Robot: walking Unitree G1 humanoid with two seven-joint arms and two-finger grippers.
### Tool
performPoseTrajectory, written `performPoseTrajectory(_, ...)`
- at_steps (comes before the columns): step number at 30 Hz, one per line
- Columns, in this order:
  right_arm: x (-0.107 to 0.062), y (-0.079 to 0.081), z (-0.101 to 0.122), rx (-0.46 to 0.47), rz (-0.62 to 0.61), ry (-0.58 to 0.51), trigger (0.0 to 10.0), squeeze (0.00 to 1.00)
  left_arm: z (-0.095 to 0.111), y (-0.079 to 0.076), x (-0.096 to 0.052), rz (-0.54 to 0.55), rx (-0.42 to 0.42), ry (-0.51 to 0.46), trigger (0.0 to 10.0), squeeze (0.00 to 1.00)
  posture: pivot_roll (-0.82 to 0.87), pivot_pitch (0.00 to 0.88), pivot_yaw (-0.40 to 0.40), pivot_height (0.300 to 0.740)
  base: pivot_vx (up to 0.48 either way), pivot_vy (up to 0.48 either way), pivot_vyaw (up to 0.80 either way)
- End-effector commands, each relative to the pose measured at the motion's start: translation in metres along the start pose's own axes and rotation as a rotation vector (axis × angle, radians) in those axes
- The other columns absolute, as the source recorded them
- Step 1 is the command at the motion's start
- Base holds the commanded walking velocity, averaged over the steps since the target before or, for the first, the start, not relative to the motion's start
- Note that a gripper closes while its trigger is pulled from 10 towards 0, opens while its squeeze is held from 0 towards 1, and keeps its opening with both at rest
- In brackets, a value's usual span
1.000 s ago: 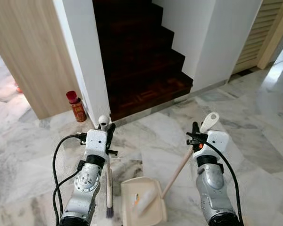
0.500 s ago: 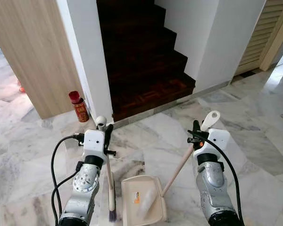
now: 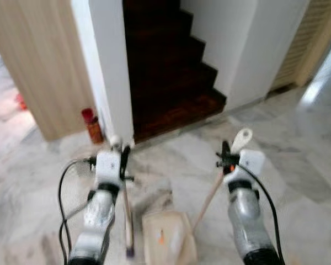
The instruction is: Sweep floor
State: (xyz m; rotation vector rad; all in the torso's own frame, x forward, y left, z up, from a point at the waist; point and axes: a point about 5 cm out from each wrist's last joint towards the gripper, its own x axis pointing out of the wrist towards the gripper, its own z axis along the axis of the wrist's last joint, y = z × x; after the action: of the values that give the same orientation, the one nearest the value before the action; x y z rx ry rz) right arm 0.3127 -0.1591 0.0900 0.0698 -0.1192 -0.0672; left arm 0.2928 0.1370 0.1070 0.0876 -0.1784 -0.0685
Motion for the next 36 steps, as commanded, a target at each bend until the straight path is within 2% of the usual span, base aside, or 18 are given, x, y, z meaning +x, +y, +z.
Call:
performPoseTrajectory(1, 0.0, 0.0037, 0.003, 0.017, 0.003, -0.015, 10.0, 0.0, 0.0067, 0.004, 0.0033, 0.007, 0.025, -0.026, 10.0, 0.0, 0.11, 0.0, 0.036, 0.74, 0.0, 0.307, 0.0)
performPoseTrajectory(19, 0.0001, 0.0063, 0.003, 0.018, 0.007, -0.012, 10.0, 0.0, 0.0071, 0.0033, 0.0033, 0.004, 0.026, -0.016, 10.0, 0.0, 0.12, 0.0, 0.041, 0.74, 0.0, 0.308, 0.0)
performPoseTrajectory(28, -0.0005, 0.0086, 0.0024, 0.02, 0.012, -0.009, 10.0, 0.0, 0.0071, 0.0038, 0.003, 0.002, 0.03, -0.012, 10.0, 0.0, 0.12, 0.0, 0.046, 0.74, 0.0, 0.306, 0.72)
performPoseTrajectory(36, -0.0012, 0.0106, 0.0012, 0.022, 0.021, -0.004, 10.0, 0.0, 0.0067, 0.0043, 0.0026, 0.001, 0.031, -0.008, 10.0, 0.0, 0.12, 0.0, 0.047, 0.74, 0.0, 0.304, 0.0)
